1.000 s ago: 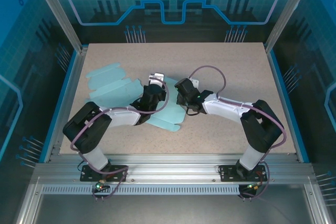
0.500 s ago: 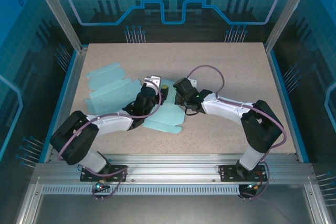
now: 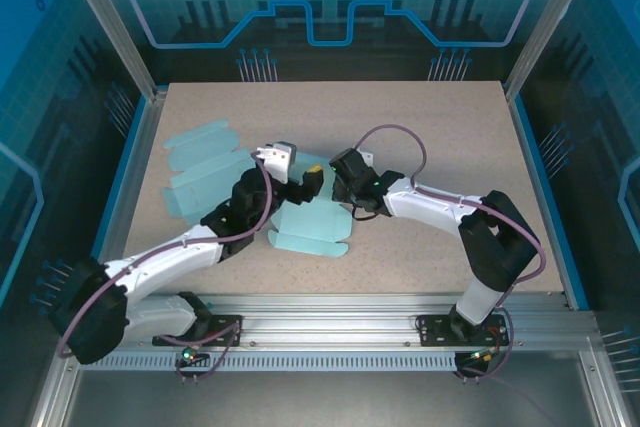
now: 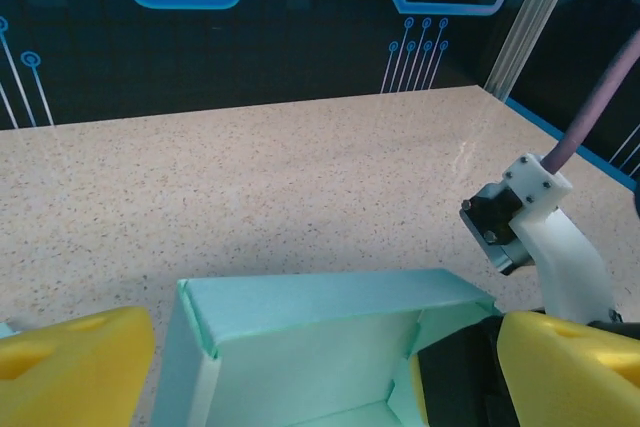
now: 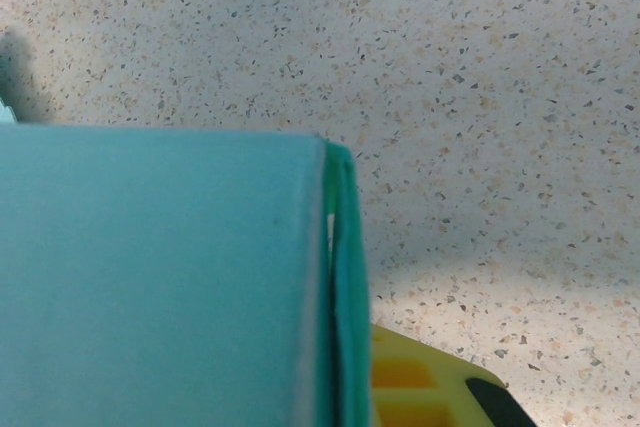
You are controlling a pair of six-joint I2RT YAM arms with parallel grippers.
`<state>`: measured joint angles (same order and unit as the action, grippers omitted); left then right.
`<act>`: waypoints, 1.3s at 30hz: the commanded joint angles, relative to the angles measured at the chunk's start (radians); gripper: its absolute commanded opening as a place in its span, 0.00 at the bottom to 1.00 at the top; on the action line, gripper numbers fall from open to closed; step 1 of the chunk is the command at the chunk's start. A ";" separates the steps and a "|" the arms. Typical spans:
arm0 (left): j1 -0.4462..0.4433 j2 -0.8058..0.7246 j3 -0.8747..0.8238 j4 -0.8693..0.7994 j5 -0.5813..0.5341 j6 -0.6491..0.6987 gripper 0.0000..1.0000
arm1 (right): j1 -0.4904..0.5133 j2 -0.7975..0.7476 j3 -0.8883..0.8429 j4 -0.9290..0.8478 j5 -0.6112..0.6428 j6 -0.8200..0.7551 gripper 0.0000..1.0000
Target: Fold the paper box
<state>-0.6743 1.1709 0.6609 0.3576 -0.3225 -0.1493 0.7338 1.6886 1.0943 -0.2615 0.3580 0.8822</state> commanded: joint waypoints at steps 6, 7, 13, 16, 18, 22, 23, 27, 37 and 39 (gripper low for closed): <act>-0.001 0.023 0.132 -0.374 -0.099 -0.001 0.86 | -0.017 0.003 0.009 -0.022 -0.052 -0.020 0.00; -0.001 0.036 0.141 -0.394 -0.110 0.002 0.85 | -0.017 0.001 0.009 -0.026 -0.055 -0.020 0.00; -0.002 0.150 0.196 -0.473 -0.192 0.030 0.78 | -0.020 -0.021 0.001 -0.031 -0.079 -0.012 0.00; -0.001 0.198 0.200 -0.446 -0.218 0.041 0.73 | -0.019 -0.034 -0.002 -0.030 -0.091 -0.013 0.00; -0.001 0.225 0.201 -0.419 -0.247 0.048 0.69 | -0.019 -0.042 -0.004 -0.027 -0.095 -0.014 0.00; -0.001 0.278 0.226 -0.397 -0.326 0.056 0.57 | -0.020 -0.059 -0.014 -0.033 -0.092 -0.011 0.00; -0.002 0.291 0.236 -0.399 -0.348 0.055 0.52 | -0.019 -0.063 -0.016 -0.036 -0.090 -0.013 0.00; -0.003 0.339 0.275 -0.417 -0.446 0.022 0.28 | -0.019 -0.069 -0.018 -0.054 -0.074 -0.012 0.00; -0.006 0.388 0.329 -0.432 -0.399 -0.051 0.35 | -0.019 -0.060 -0.013 -0.064 -0.058 -0.004 0.00; -0.009 0.370 0.318 -0.408 -0.311 -0.049 0.56 | -0.023 -0.054 -0.004 -0.079 -0.049 -0.006 0.00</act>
<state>-0.6807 1.5562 0.9623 -0.0807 -0.7258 -0.1802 0.7166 1.6455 1.0920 -0.2996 0.3042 0.8761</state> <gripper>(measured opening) 0.492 0.108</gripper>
